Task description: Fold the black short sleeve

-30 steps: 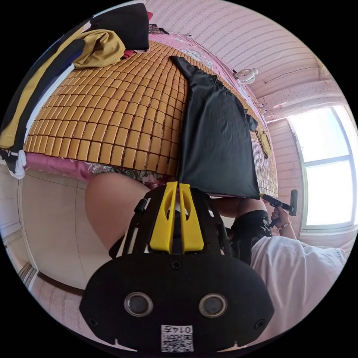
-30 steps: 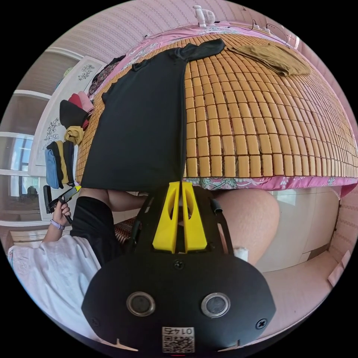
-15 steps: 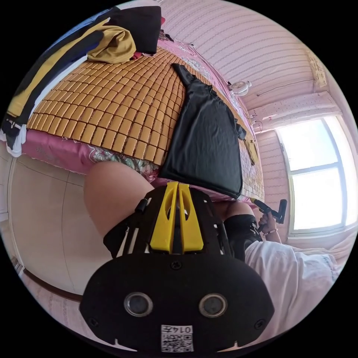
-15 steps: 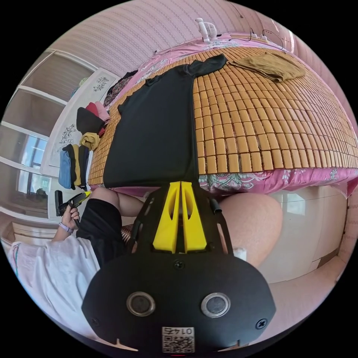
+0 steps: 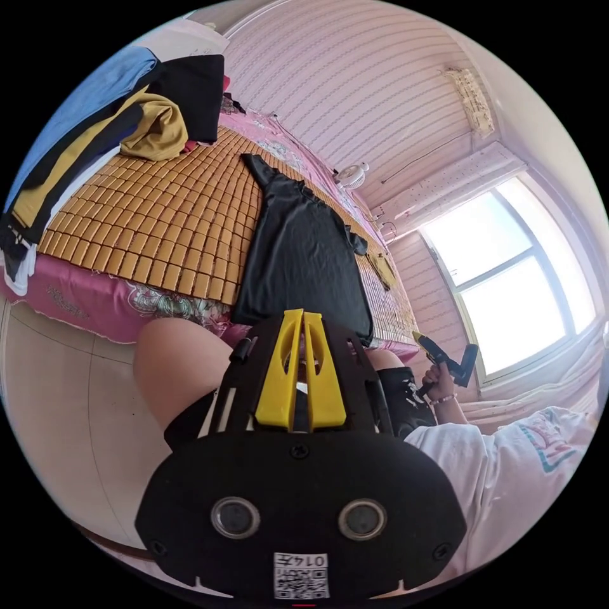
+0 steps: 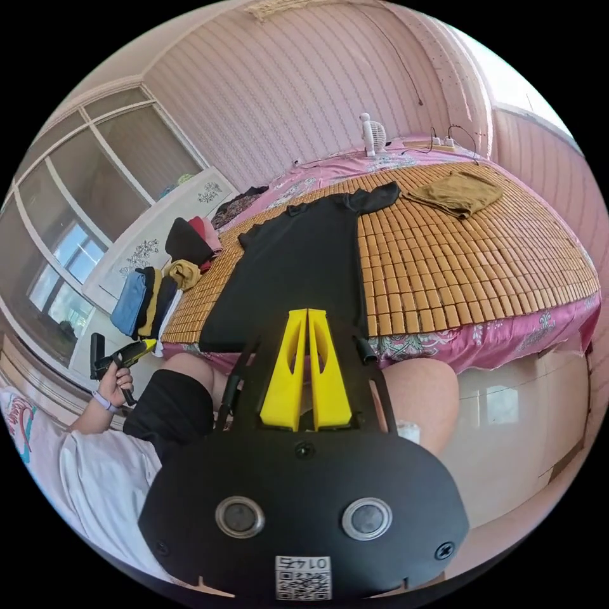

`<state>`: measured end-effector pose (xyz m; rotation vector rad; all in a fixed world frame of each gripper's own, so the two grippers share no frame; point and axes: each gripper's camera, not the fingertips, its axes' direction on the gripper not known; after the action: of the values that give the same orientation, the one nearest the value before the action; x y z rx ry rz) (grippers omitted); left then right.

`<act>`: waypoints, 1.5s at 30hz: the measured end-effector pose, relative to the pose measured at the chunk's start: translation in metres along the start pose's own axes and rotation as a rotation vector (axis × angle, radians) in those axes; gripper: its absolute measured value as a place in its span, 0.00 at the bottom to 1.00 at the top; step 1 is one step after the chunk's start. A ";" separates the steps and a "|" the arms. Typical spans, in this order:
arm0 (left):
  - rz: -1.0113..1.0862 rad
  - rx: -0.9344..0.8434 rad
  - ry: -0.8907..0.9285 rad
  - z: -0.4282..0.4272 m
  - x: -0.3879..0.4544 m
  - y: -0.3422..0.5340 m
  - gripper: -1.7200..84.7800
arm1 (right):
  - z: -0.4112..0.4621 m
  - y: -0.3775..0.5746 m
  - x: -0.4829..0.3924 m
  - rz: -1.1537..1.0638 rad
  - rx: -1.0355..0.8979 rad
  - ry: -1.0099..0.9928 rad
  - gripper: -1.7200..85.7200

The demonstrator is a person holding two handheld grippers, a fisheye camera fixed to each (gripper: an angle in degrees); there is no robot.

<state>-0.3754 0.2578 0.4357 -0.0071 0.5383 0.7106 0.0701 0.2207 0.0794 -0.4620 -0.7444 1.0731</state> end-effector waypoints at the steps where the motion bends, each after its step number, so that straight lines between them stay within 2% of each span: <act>1: 0.008 0.009 0.005 -0.001 0.002 0.002 0.01 | -0.002 0.001 -0.017 -0.066 -0.003 0.027 0.02; 4: 0.090 0.085 -0.033 -0.005 0.019 0.015 0.01 | -0.005 0.009 -0.064 -0.241 0.005 0.139 0.02; 7: 0.207 0.129 -0.093 -0.005 0.042 0.025 0.01 | -0.013 0.021 -0.108 -0.401 0.091 0.258 0.01; 10: 0.312 0.163 -0.132 -0.003 0.062 0.034 0.01 | -0.010 0.028 -0.132 -0.445 0.133 0.324 0.01; 17: 0.451 0.217 -0.156 0.007 0.094 0.042 0.01 | 0.006 0.002 -0.161 -0.489 0.011 0.237 0.01; 22: 0.457 0.189 -0.156 0.022 0.098 0.026 0.02 | 0.028 -0.031 -0.175 -0.497 -0.038 0.189 0.01; 27: 0.406 0.118 -0.161 0.057 0.088 -0.023 0.08 | 0.066 -0.088 -0.196 -0.529 -0.108 0.043 0.01; 33: 0.358 0.065 -0.208 0.114 0.067 -0.101 0.08 | 0.146 -0.202 -0.246 -0.657 -0.167 -0.063 0.02; 37: 0.298 0.029 -0.246 0.149 0.047 -0.148 0.08 | 0.237 -0.302 -0.292 -0.758 -0.210 -0.102 0.04; 40: 0.235 -0.030 -0.250 0.177 0.031 -0.179 0.08 | 0.327 -0.371 -0.332 -0.843 -0.239 -0.078 0.09; 45: 0.198 -0.159 -0.250 0.204 0.030 -0.216 0.03 | 0.465 -0.459 -0.371 -0.757 -0.291 -0.002 0.13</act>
<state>-0.1266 0.1489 0.5608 -0.0134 0.2435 0.9314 -0.0930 -0.3146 0.5808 -0.3730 -0.9758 0.2578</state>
